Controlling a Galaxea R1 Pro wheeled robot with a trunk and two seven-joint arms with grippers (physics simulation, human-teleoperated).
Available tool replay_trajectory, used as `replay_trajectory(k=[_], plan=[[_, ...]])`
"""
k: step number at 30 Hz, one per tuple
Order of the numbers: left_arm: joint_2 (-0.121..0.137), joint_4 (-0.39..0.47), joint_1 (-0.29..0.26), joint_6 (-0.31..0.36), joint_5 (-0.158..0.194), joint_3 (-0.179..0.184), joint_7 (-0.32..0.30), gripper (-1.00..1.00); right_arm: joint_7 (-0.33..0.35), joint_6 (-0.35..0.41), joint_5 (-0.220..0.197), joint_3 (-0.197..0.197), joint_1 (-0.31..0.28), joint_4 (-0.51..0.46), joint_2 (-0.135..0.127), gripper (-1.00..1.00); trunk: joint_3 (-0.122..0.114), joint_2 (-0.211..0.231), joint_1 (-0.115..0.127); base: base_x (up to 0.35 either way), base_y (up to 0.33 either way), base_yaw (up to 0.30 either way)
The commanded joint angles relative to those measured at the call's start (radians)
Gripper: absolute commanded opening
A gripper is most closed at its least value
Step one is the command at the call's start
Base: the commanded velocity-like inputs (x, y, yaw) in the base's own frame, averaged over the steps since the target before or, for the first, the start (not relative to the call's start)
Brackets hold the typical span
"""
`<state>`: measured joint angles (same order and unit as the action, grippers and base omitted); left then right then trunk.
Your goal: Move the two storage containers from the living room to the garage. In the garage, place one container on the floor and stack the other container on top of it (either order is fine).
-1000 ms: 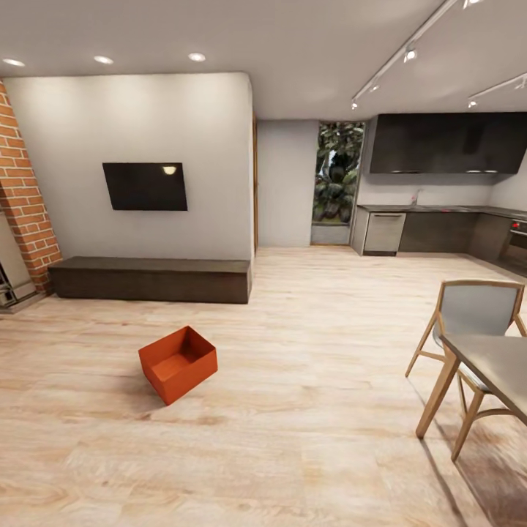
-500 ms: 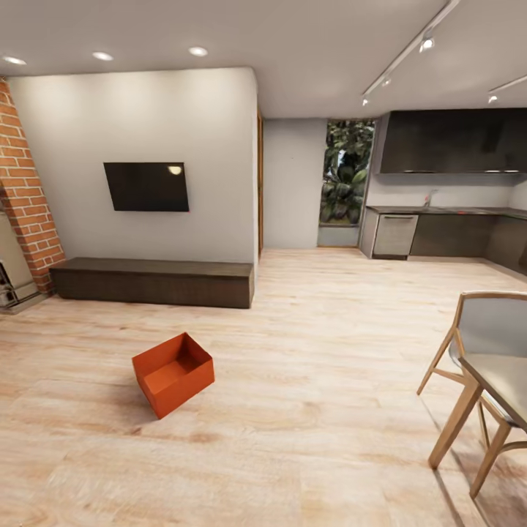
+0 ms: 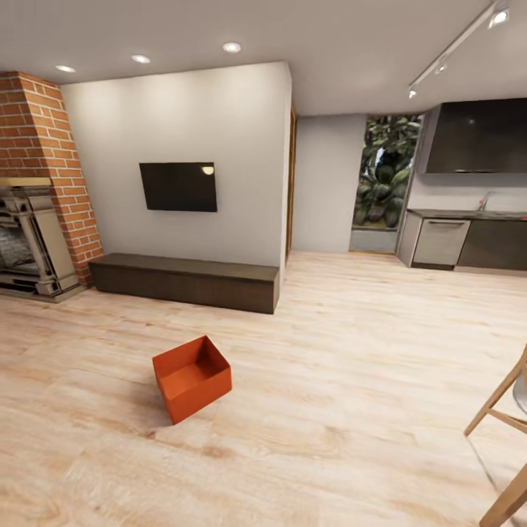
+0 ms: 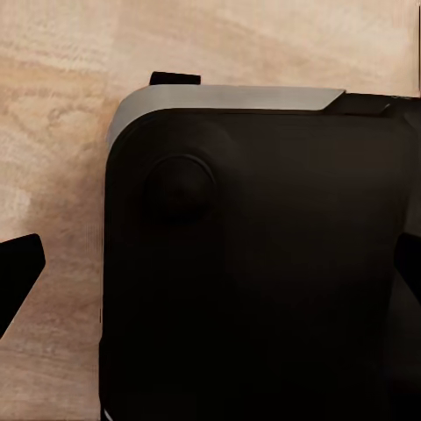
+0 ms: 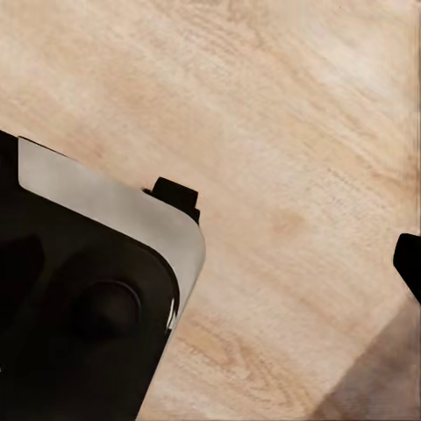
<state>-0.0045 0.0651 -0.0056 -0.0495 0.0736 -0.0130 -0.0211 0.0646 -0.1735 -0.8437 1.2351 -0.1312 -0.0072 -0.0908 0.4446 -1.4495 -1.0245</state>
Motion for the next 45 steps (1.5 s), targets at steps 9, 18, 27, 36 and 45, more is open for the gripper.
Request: replay_trajectory(k=[9,18,27,36,45], plan=[[0.0,-0.001,-0.001,-0.003,0.008,-0.001,-0.002,1.0,0.004,-0.003,-0.011,0.004,0.0,-0.001,-0.001,1.0,0.001,0.0,-0.001,0.303,-0.136,0.272],[0.0,-0.001,-0.001,-0.003,0.008,-0.001,-0.002,1.0,0.004,-0.003,-0.011,0.004,0.0,-0.001,-0.001,1.0,0.001,0.0,-0.001,0.303,-0.136,0.272],[0.0,-0.001,-0.001,-0.003,0.008,-0.001,-0.002,1.0,0.004,-0.003,-0.012,0.004,0.0,-0.001,-0.001,1.0,0.001,0.0,-0.001,0.303,-0.136,0.272],[0.0,-0.001,-0.001,-0.003,0.008,-0.001,-0.002,1.0,0.004,-0.003,-0.012,0.004,0.0,-0.001,-0.001,1.0,0.001,0.0,-0.001,0.303,-0.136,0.272],[0.0,-0.001,-0.001,-0.003,0.008,-0.001,-0.002,1.0,0.004,-0.003,-0.012,0.004,0.0,-0.001,0.0,1.0,0.001,0.0,-0.001,0.303,-0.136,0.272]])
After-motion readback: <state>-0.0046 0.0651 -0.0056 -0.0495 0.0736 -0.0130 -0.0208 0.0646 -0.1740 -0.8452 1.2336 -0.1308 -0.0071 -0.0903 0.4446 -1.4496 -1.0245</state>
